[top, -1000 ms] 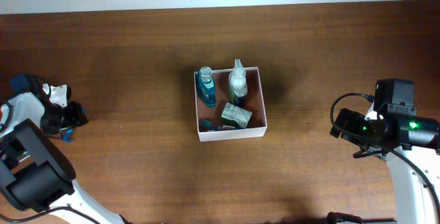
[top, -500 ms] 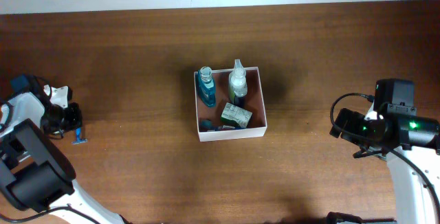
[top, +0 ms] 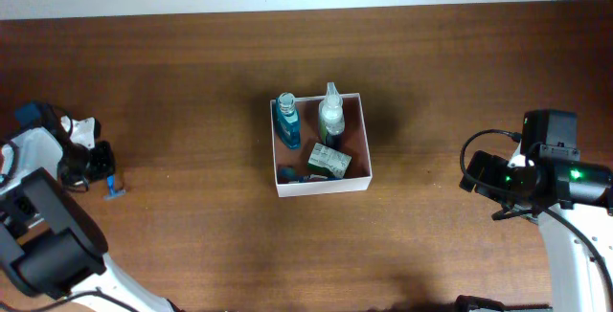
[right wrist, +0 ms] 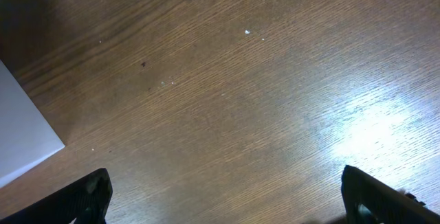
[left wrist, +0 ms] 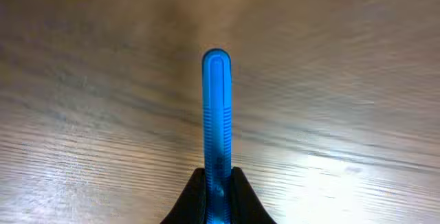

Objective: Pack container
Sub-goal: 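Lower the left gripper and grasp the blue razor handle, then carry the razor into the box and release it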

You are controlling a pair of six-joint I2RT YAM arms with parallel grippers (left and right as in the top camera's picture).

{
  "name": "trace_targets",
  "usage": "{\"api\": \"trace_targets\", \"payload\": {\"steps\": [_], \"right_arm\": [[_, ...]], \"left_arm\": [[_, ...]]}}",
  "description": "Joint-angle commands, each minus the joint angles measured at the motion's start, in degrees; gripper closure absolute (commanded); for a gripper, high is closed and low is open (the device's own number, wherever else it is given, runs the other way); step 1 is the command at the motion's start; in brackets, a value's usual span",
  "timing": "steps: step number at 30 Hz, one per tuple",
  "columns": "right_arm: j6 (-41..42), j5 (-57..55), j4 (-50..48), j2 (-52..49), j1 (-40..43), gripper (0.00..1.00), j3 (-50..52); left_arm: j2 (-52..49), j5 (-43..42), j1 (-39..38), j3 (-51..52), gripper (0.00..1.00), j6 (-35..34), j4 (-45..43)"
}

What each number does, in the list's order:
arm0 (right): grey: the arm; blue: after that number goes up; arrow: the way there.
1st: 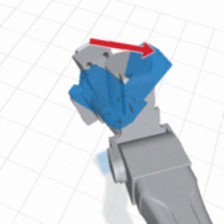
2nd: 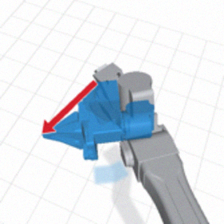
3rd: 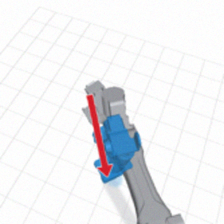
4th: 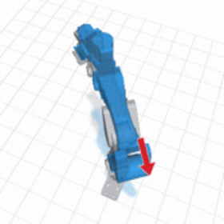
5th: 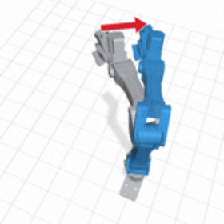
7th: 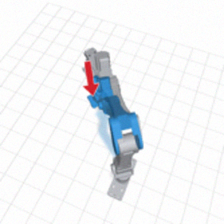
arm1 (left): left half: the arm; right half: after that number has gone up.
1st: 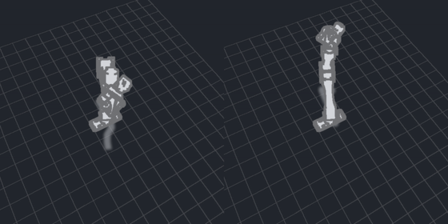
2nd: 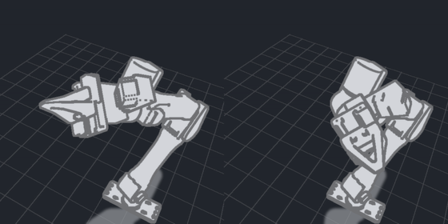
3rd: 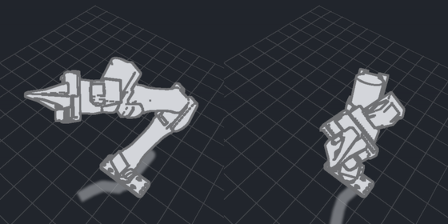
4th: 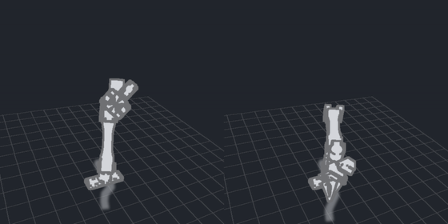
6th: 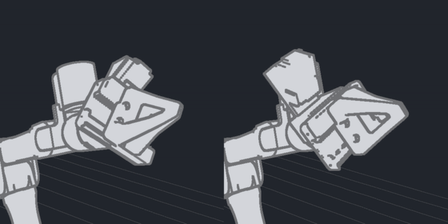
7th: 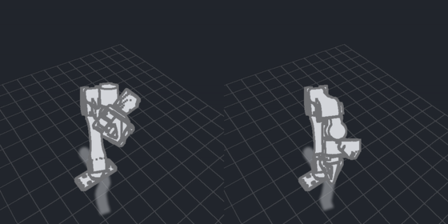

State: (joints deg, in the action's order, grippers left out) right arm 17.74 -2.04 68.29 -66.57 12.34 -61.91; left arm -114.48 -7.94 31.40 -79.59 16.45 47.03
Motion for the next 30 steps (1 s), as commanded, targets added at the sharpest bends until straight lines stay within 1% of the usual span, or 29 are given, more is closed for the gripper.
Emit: {"api": "trace_targets", "payload": {"steps": [1,4,7,9,10,13,16,17,21,23,25,30], "right_arm": [[-0.3,-0.1,-0.2,-0.1,0.5,0.02,0.2],[-0.3,-0.1,-0.2,-0.1,0.5,0.02,0.3],[-0.3,-0.1,-0.2,-0.1,0.5,0.02,0.3],[-0.3,-0.1,-0.2,-0.1,0.5,0.02,0.3],[-0.3,0.0,-0.1,-0.1,0.5,0.02,0.2],[-0.3,0.0,0.0,-0.1,0.5,0.02,0.2],[-0.3,0.0,0.1,-0.1,0.5,0.02,0.3],[-0.3,0.0,0.1,-0.1,0.5,0.02,0.2],[-0.3,0.0,0.1,-0.1,0.5,0.02,0.3],[-0.3,0.0,0.1,-0.1,0.5,0.02,0.3],[-0.3,0.0,0.2,-0.1,0.5,0.02,0.3],[-0.3,0.0,0.3,-0.1,0.5,0.01,0.3]], "left_arm": [[11.4,-3.2,-4.4,-0.3,0.99,-0.8,0.0],[18.4,-4.9,-9.8,-0.3,0.99,-0.8,0.0],[25.4,-4.7,-18.9,-0.3,1.0,0.3,0.2],[29.0,-4.7,-26.5,-0.3,0.99,3.2,0.2],[30.8,-4.7,-32.0,-0.3,1.0,4.5,0.2],[32.1,-4.3,-41.6,-0.3,0.99,7.6,0.4],[31.4,-1.6,-52.4,-0.3,0.99,9.9,0.1],[30.9,-1.6,-54.8,-0.3,0.99,11.0,0.0],[27.8,-1.7,-61.9,-0.3,0.99,15.3,-0.3],[25.8,-1.7,-64.0,-0.3,1.0,15.6,-0.6],[22.9,-1.7,-65.5,-0.3,1.0,17.6,-1.1],[15.3,-1.7,-67.1,-0.3,0.99,17.9,-3.1]]}}
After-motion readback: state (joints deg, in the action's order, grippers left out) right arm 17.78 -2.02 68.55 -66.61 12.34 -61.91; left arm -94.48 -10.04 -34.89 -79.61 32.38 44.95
